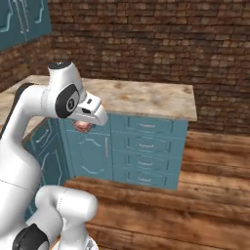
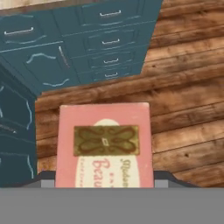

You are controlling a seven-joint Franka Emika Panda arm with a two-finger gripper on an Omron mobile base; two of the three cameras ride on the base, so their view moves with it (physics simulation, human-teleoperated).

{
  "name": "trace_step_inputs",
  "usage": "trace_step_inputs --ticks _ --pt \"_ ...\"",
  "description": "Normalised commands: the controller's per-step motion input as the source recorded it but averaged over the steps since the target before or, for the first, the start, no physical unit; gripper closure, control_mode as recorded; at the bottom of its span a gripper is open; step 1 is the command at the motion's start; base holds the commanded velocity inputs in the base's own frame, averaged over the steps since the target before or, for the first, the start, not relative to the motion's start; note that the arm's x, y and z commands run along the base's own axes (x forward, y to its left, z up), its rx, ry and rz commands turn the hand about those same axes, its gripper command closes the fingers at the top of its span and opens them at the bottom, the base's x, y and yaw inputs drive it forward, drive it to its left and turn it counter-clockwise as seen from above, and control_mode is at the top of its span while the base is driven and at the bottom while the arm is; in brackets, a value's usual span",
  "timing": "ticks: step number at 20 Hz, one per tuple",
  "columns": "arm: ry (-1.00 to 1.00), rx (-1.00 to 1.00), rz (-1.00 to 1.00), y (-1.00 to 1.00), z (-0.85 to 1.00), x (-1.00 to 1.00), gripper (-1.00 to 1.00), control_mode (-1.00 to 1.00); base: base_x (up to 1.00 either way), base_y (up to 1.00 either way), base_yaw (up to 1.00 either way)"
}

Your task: Pick up the bar soap and sponge from the sink, and place them back in the cabinet, and close the cabinet doors.

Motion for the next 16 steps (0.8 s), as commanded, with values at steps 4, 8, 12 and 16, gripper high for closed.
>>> trace_step_inputs --ticks 4,8,12,16 --pt "0.0 0.0 0.0 0.0 0.0 0.0 1.0 1.0 0.03 -0.42 -0.45" --pt "0.0 0.0 0.0 0.0 0.0 0.0 1.0 1.0 0.09 -0.31 -0.49" --pt "0.0 0.0 0.0 0.0 0.0 0.0 1.0 1.0 0.13 -0.3 -0.52" --pt "0.0 0.0 0.0 0.0 0.0 0.0 1.0 1.0 0.14 -0.33 -0.52"
